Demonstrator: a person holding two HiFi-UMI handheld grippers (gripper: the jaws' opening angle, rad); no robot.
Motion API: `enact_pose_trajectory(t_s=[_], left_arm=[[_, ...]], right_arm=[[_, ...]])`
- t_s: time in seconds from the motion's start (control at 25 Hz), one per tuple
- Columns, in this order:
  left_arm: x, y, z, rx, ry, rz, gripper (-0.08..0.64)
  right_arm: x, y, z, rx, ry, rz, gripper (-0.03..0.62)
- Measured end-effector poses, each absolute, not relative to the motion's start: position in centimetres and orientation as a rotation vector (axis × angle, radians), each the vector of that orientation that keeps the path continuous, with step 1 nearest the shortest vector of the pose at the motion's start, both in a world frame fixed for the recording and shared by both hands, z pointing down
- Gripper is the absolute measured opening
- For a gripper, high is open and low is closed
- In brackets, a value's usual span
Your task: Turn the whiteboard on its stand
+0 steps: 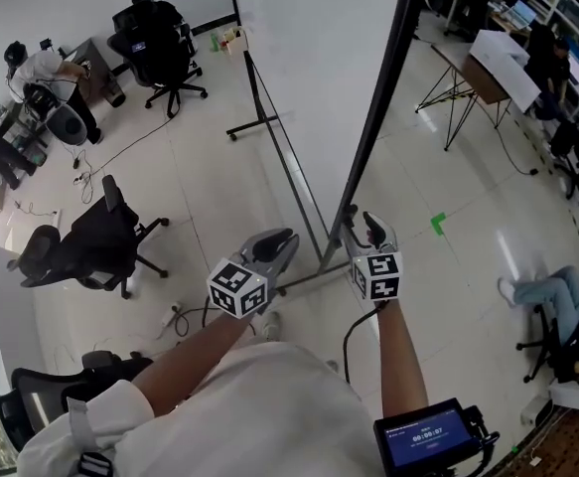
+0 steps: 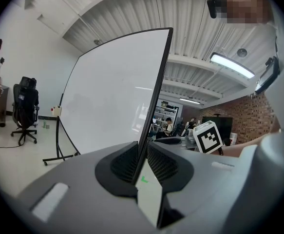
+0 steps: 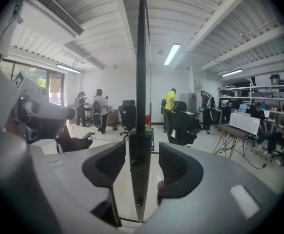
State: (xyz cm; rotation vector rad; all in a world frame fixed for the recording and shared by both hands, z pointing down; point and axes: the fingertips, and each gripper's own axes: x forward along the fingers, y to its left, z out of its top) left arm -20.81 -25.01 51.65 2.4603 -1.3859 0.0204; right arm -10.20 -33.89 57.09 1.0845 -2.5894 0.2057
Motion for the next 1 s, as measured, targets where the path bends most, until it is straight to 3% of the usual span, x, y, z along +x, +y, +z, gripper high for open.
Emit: enact_pose_trajectory(t_s=[0.48,1.0], left_arm=[[-22.3,-26.3,52.6,2.458,-1.371,0.022,0.066],[-22.8,-26.9,52.4,2.443,-1.392,0.008,0.066]], right_arm=[[-12.9,-35.7,61.3,1.12,-2.53,0.233,0.221],[-13.3,-36.9,61.6,1.149,-2.53,0.203,0.19]])
